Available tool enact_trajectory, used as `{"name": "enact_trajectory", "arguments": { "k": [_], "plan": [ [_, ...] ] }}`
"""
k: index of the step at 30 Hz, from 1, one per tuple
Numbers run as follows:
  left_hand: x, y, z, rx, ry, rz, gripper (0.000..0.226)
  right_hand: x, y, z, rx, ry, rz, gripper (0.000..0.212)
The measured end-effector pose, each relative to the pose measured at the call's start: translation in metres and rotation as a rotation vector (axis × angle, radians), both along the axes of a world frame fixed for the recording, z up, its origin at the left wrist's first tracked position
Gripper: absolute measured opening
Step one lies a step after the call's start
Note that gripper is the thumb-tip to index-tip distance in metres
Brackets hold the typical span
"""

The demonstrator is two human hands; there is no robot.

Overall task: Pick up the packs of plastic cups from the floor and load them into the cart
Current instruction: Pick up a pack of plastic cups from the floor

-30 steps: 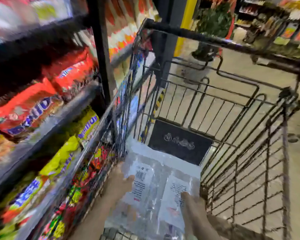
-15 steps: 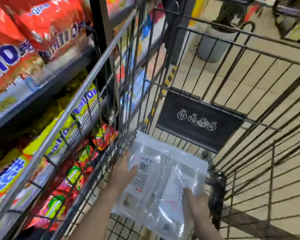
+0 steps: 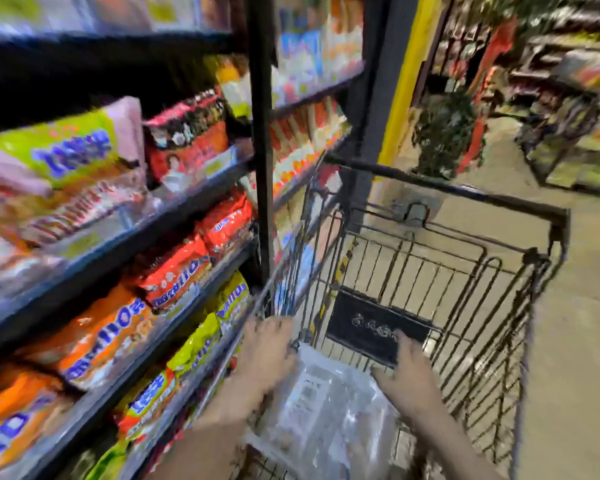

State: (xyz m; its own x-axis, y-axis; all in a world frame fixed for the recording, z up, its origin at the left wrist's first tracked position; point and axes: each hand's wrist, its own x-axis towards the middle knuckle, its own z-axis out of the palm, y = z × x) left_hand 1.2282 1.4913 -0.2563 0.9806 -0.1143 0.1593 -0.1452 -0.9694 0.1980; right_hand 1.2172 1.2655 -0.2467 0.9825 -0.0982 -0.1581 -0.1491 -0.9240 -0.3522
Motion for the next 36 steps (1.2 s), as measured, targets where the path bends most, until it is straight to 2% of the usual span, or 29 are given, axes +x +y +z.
{"name": "enact_trajectory", "arguments": {
  "k": [3, 5, 7, 9, 13, 16, 19, 22, 28, 32, 36],
  "plan": [
    [-0.035, 0.012, 0.081, 0.161, -0.061, -0.076, 0.037, -0.022, 0.000, 0.080, -0.138, -0.115, 0.168, 0.074],
    [-0.065, 0.022, 0.127, 0.303, -0.096, -0.048, 0.034, -0.039, 0.004, 0.128, -0.198, -0.202, 0.252, 0.066],
    [-0.100, 0.030, 0.163, 0.353, -0.178, 0.011, 0.032, -0.056, 0.009, 0.166, -0.243, -0.246, 0.315, 0.064],
    [-0.140, 0.037, 0.188, 0.360, -0.171, 0.082, 0.039, -0.074, 0.015, 0.192, -0.261, -0.301, 0.383, 0.064],
    [-0.231, 0.050, 0.211, 0.452, -0.183, 0.285, 0.035, -0.119, 0.028, 0.227, -0.316, -0.376, 0.556, 0.060],
    [-0.307, 0.053, 0.215, 0.461, -0.135, 0.487, 0.047, -0.156, 0.036, 0.238, -0.330, -0.441, 0.729, 0.057],
    [-0.402, 0.041, 0.219, 0.454, -0.206, 0.688, 0.045, -0.202, 0.046, 0.247, -0.307, -0.504, 0.896, 0.057],
    [-0.506, 0.022, 0.223, 0.459, -0.158, 0.893, 0.043, -0.261, 0.065, 0.253, -0.289, -0.547, 1.069, 0.060],
    [-0.731, -0.051, 0.233, 0.394, -0.093, 1.337, 0.044, -0.454, 0.118, 0.259, -0.114, -0.593, 1.527, 0.055],
    [-0.896, -0.128, 0.236, 0.385, -0.074, 1.663, 0.040, -0.631, 0.127, 0.263, -0.010, -0.639, 1.847, 0.053],
    [-1.053, -0.225, 0.241, 0.261, -0.037, 1.982, 0.045, -0.823, 0.098, 0.261, 0.132, -0.672, 2.126, 0.053]
  ]
}}
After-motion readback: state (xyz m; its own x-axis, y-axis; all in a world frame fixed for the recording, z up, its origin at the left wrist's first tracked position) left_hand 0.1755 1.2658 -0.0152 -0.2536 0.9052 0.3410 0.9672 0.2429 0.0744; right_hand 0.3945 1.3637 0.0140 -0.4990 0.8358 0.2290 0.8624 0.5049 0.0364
